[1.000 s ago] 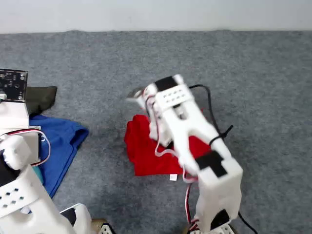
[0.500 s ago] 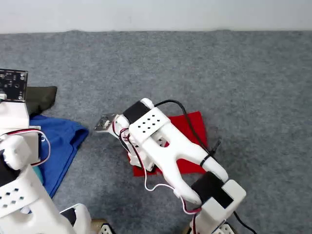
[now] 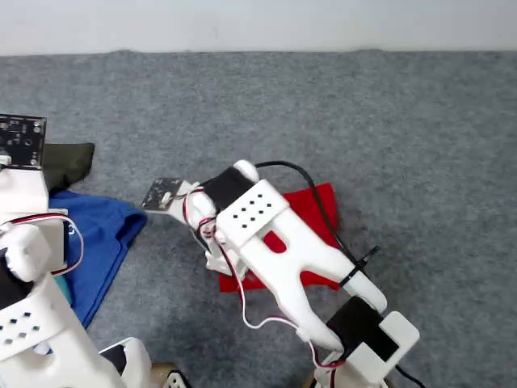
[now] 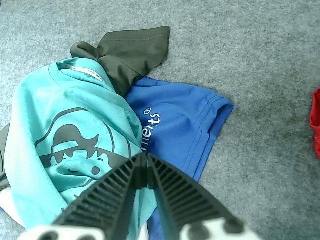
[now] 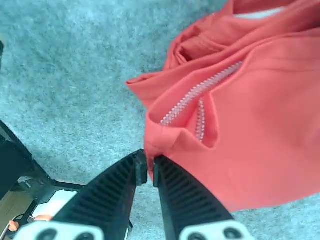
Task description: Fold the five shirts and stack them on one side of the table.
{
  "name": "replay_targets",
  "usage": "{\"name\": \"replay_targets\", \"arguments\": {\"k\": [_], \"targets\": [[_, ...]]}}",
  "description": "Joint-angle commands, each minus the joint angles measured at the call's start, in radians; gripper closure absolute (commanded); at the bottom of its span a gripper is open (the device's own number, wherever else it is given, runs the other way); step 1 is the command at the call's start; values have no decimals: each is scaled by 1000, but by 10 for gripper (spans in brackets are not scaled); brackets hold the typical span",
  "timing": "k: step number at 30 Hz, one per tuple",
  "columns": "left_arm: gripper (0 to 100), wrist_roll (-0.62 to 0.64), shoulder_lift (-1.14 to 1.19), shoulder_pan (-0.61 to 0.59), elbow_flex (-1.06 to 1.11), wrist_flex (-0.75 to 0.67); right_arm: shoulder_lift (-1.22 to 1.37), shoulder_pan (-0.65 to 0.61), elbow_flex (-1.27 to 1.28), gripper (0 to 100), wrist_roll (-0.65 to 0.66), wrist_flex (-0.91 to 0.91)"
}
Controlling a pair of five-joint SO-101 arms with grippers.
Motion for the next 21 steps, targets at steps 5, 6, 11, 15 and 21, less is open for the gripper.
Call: {"name": "replay_targets", "arguments": {"k": [5, 6, 11, 15, 21], "targets": [[983, -3, -17, -3, -2, 18, -58, -74, 126, 987, 58, 41], [983, -3, -17, -3, -2, 18, -58, -73, 126, 987, 58, 41], [983, -3, -17, -3, -2, 18, -58, -36, 123, 870, 57, 41], [983, -3, -17, -2, -1, 18, -58, -4, 61, 695, 8, 41], [983, -3, -17, 0, -1, 18, -38, 42, -114, 649, -74, 2]]}}
